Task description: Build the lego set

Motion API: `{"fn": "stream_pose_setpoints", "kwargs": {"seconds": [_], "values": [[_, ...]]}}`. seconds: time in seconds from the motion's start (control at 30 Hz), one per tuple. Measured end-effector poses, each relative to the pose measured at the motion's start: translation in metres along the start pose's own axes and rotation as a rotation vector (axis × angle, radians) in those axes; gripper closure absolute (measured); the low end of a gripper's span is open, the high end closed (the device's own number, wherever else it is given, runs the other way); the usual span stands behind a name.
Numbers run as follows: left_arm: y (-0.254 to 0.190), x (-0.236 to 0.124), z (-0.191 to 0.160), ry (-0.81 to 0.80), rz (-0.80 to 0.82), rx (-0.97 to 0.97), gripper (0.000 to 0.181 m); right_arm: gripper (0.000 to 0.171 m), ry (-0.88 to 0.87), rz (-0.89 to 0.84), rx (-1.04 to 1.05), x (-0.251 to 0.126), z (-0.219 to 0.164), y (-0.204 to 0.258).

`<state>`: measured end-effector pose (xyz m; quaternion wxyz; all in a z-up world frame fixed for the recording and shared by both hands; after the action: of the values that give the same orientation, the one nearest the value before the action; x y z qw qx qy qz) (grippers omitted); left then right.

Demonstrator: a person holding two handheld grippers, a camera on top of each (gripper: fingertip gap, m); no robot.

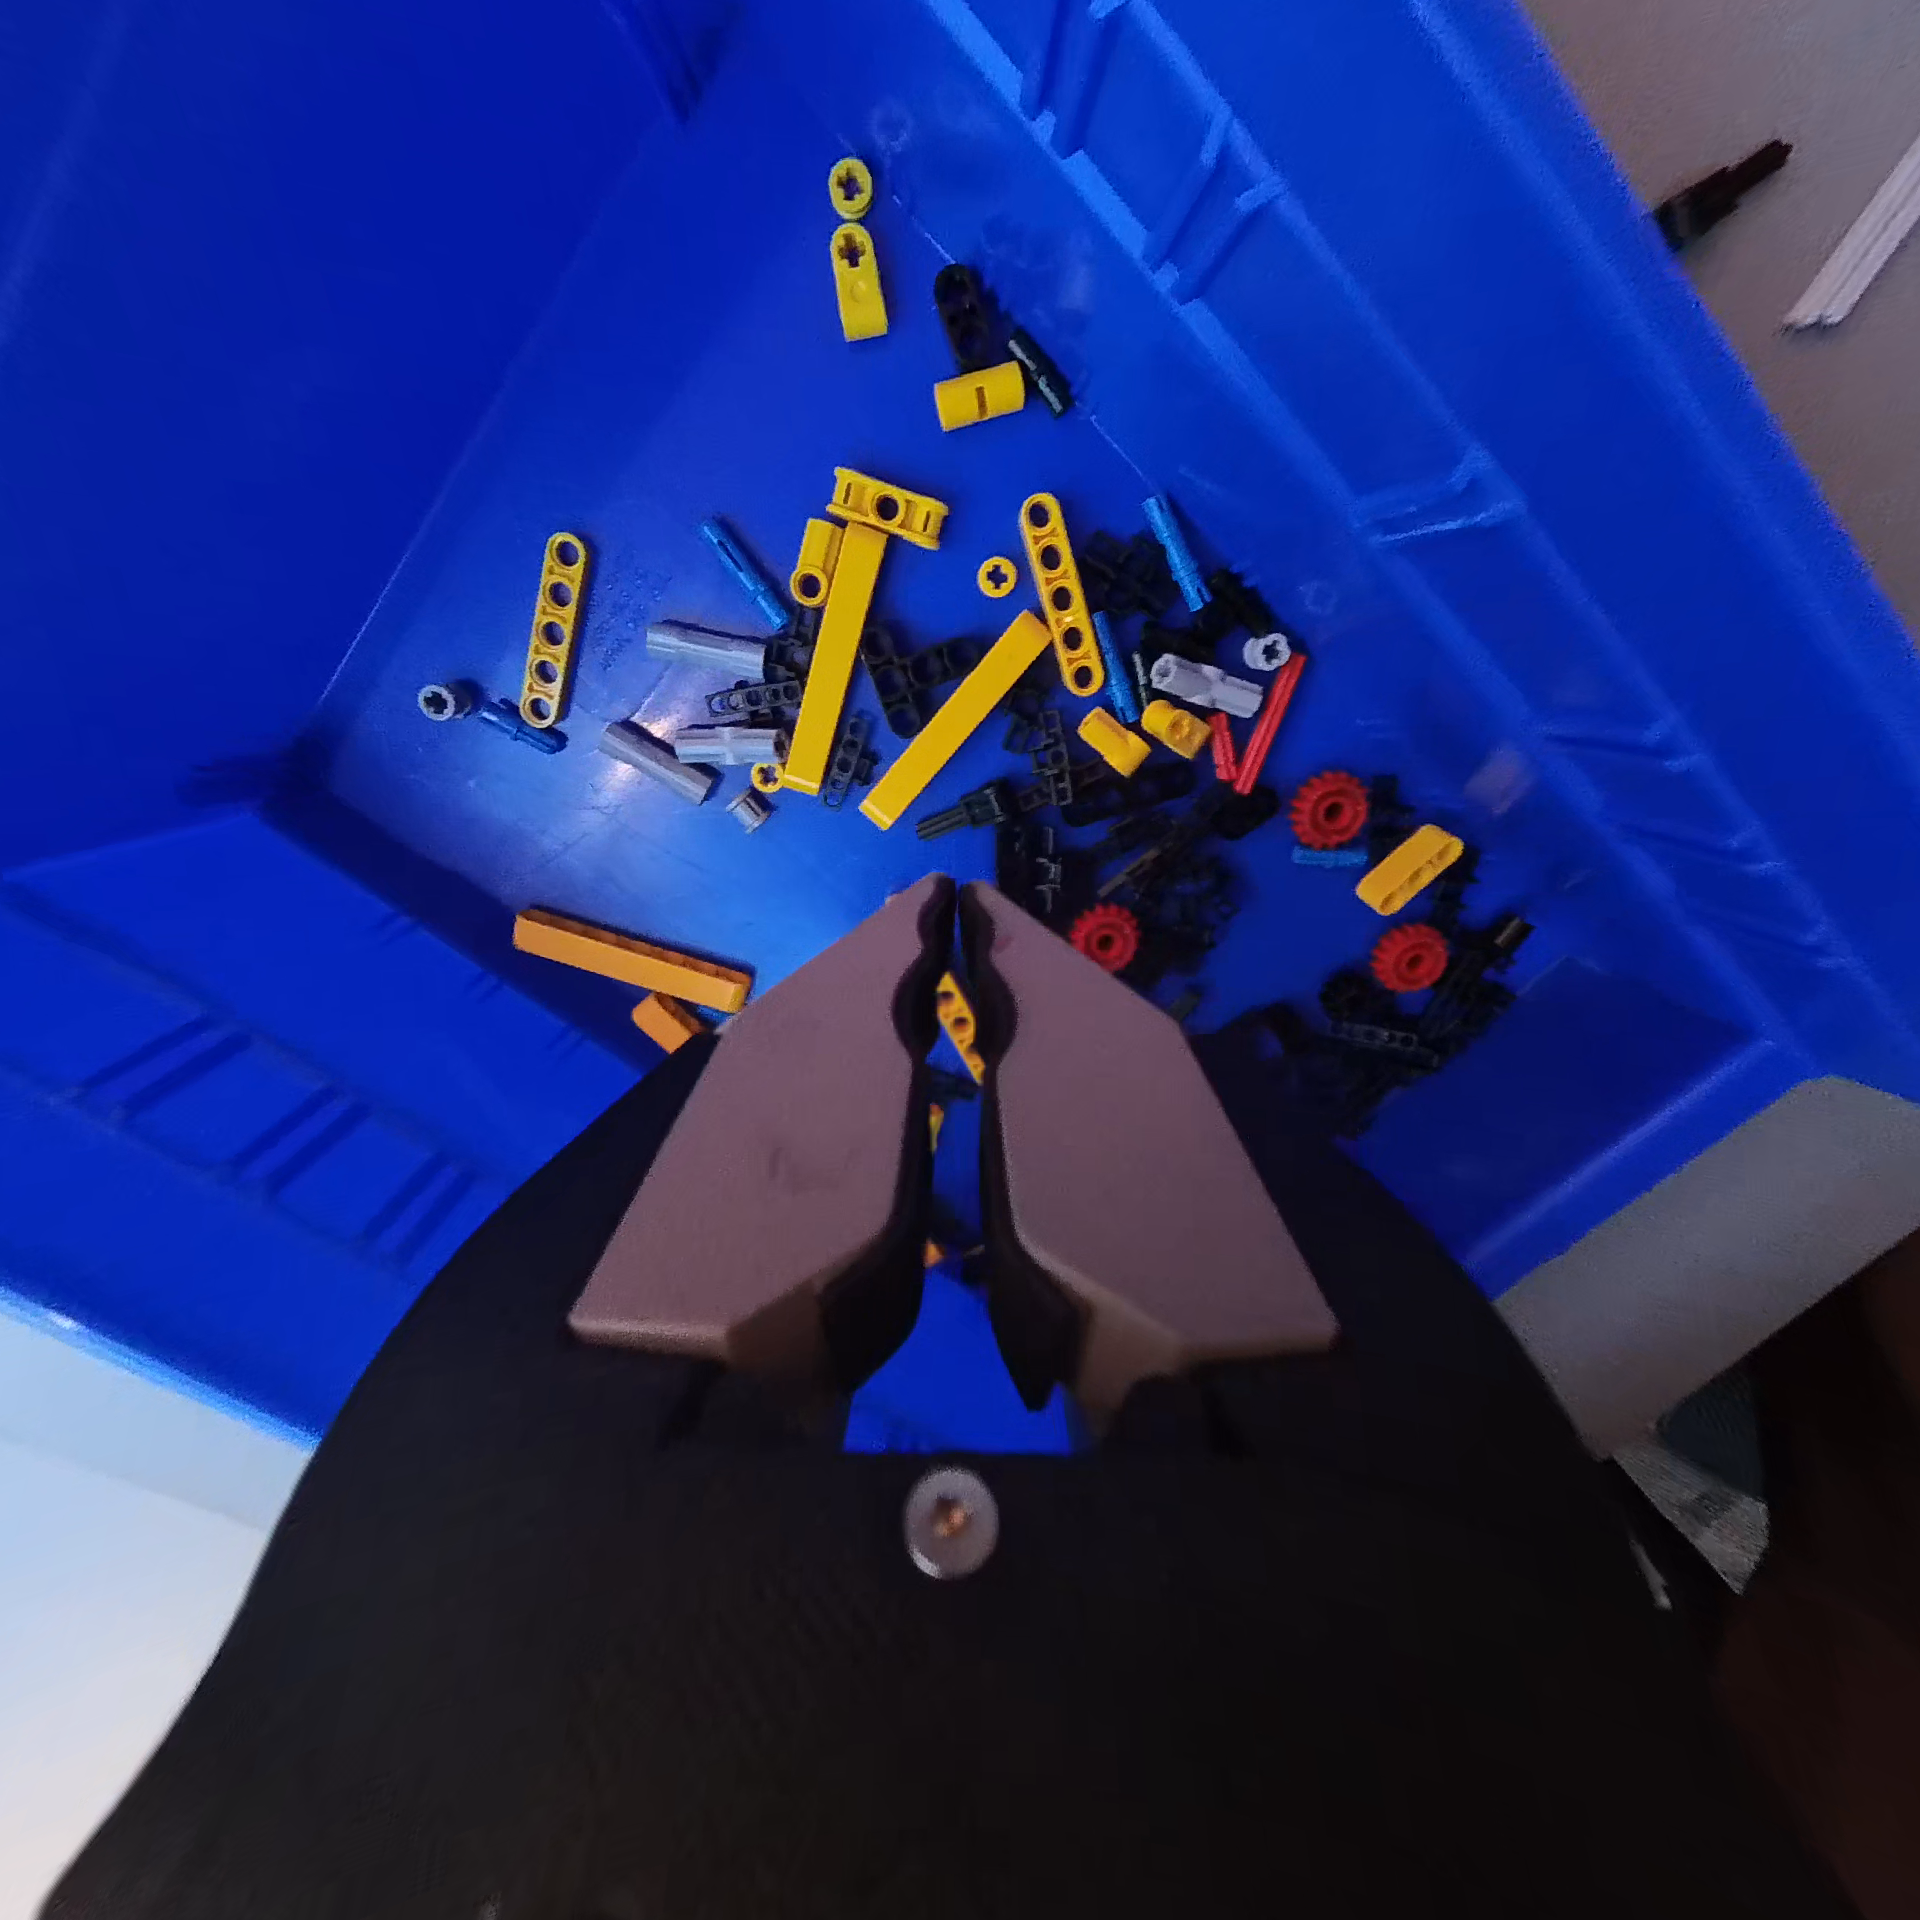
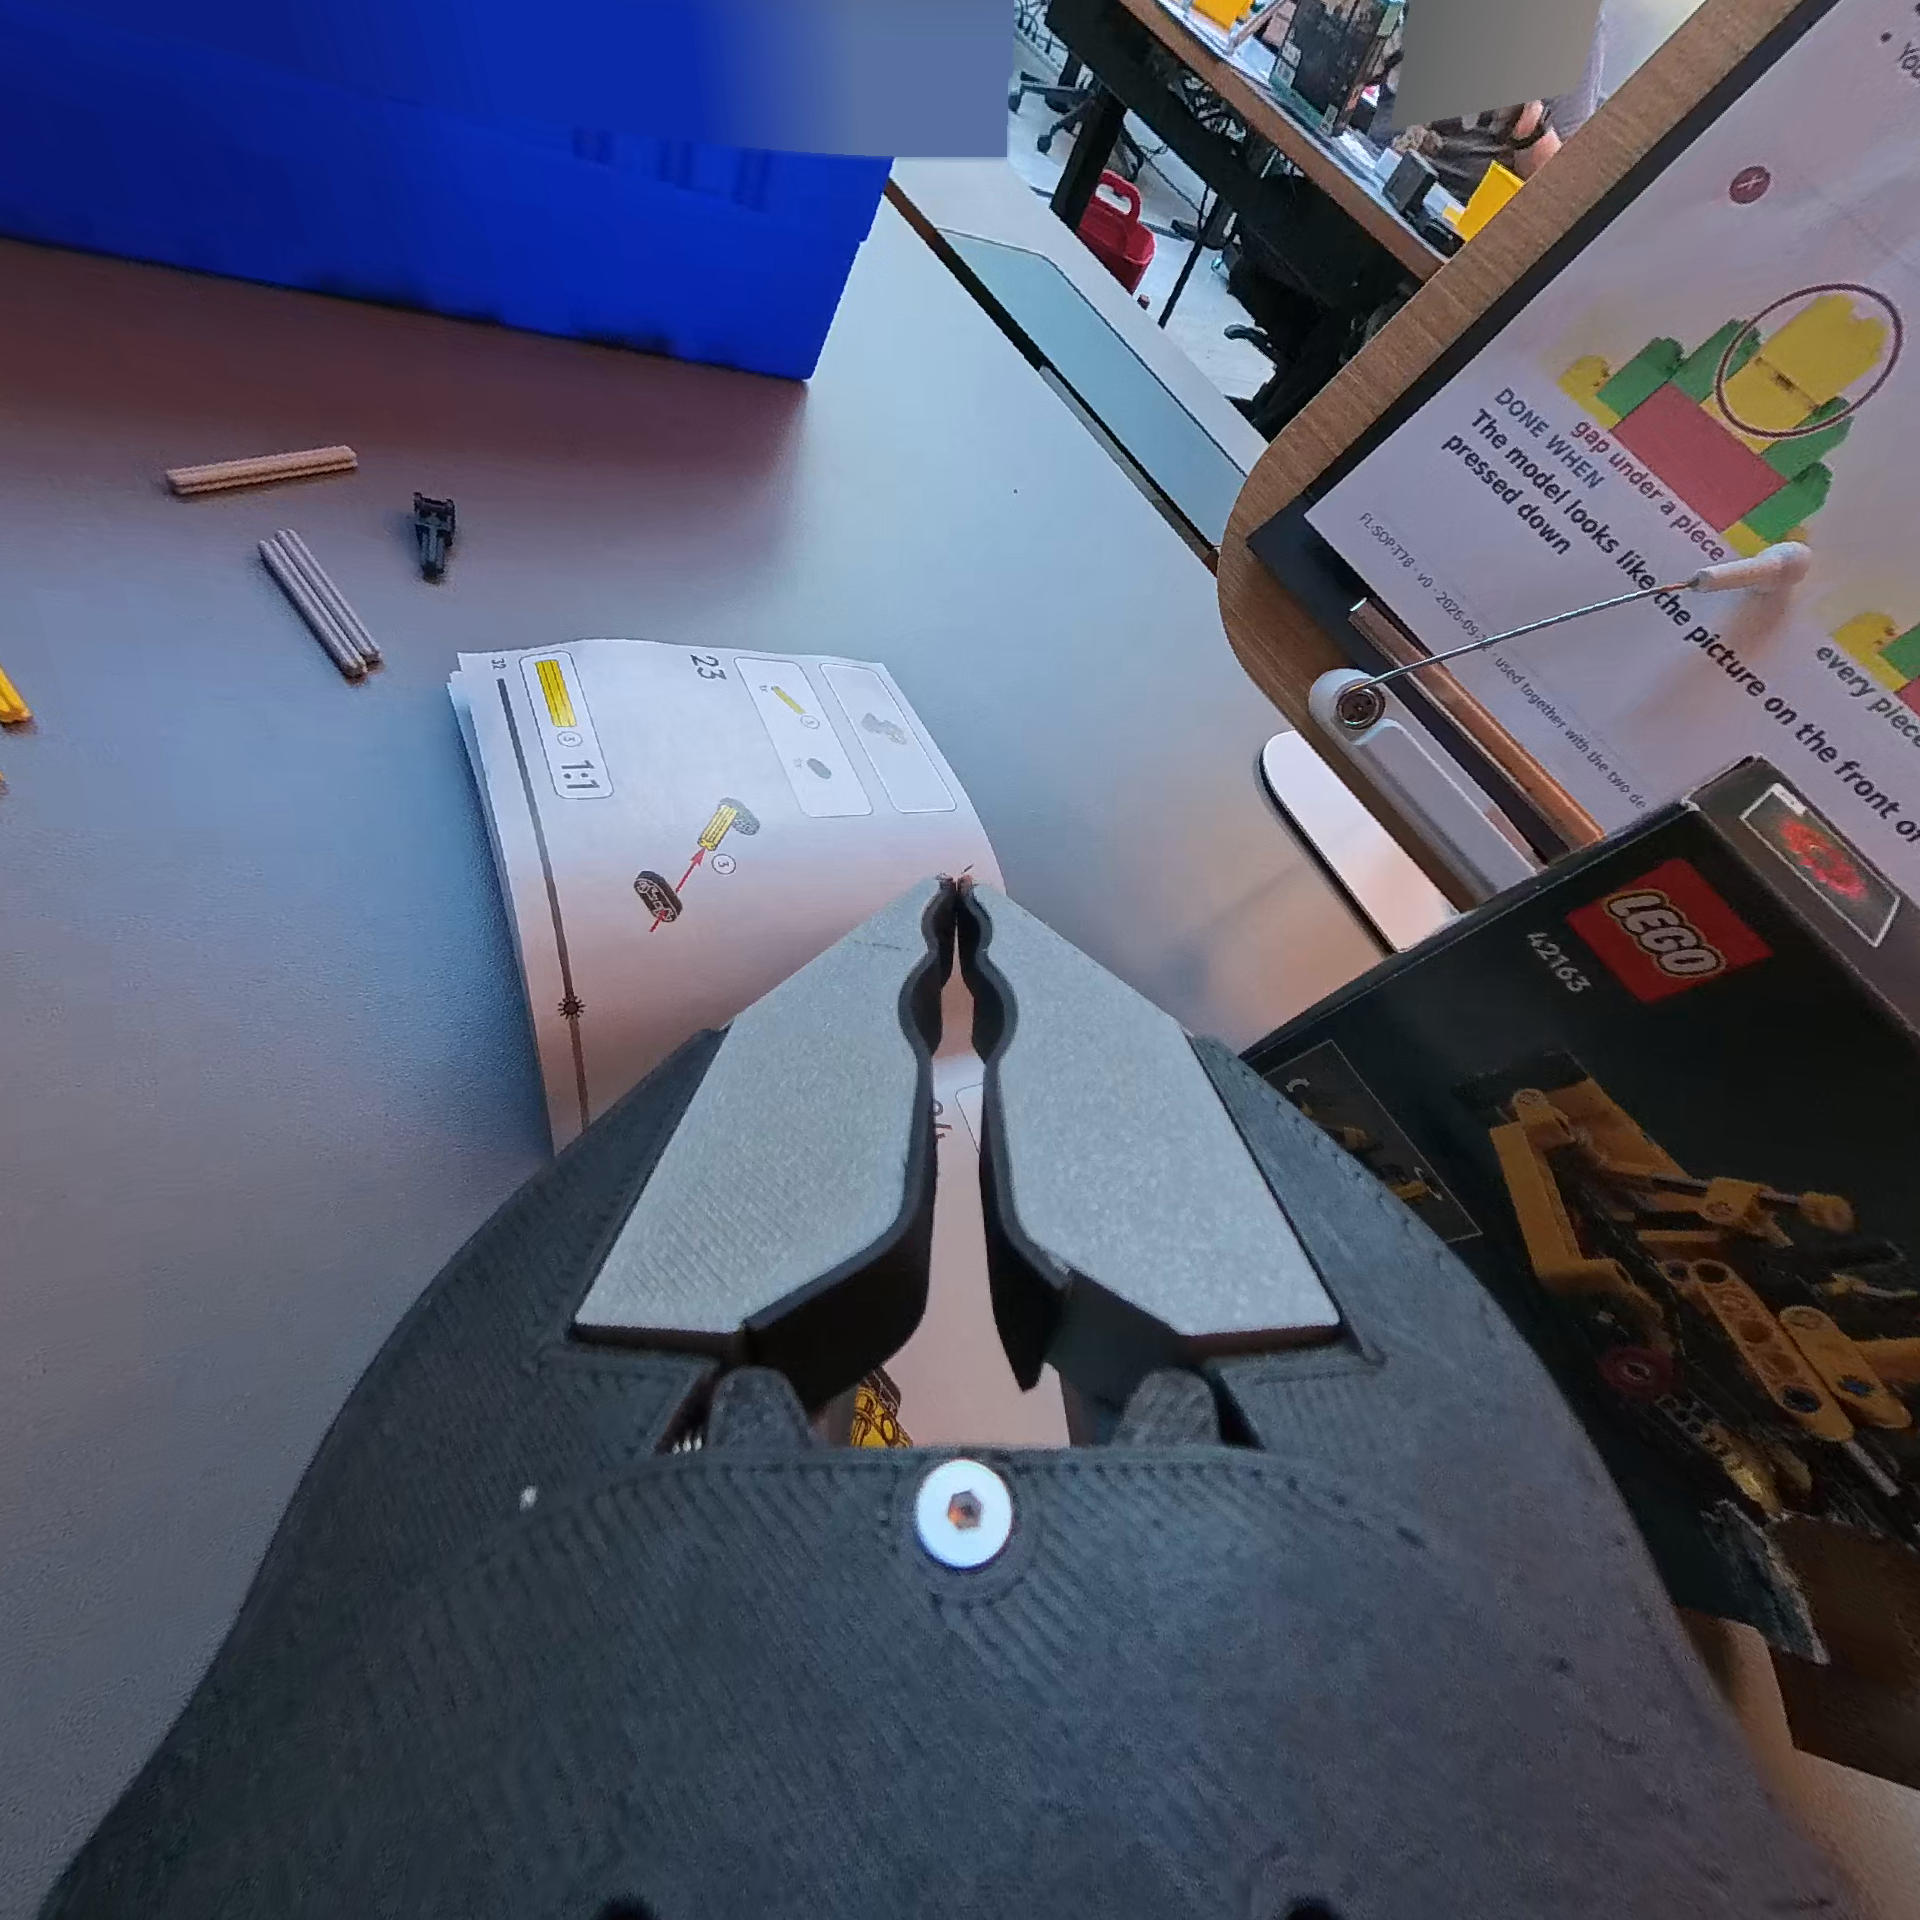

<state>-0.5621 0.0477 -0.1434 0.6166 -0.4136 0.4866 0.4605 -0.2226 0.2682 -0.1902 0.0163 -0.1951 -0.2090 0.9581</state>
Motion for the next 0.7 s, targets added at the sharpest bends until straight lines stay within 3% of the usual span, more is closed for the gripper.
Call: {"fn": "stream_pose_setpoints", "kwargs": {"seconds": [0.1, 0.7], "values": [[0.017, 0.0, -0.005, 0.027, 0.109, -0.057, 0.181, 0.171, -0.004, 0.001, -0.001, 0.0, 0.0, 0.0], [0.032, 0.002, -0.006, 0.007, 0.159, -0.104, 0.181, 0.171, -0.005, 0.005, -0.001, -0.001, 0.0, 0.0]]}}
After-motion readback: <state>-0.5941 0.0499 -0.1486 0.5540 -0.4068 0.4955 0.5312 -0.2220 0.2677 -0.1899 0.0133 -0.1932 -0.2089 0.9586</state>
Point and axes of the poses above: each gripper's, where its closed fingertips meet, x out along the fingers, z out of its top, y = z × x across the jaws, the point moved 9 cm from there along -x, back along the fingers, and after that the axes turned 2 degrees about -z, right-handed, at the moved point
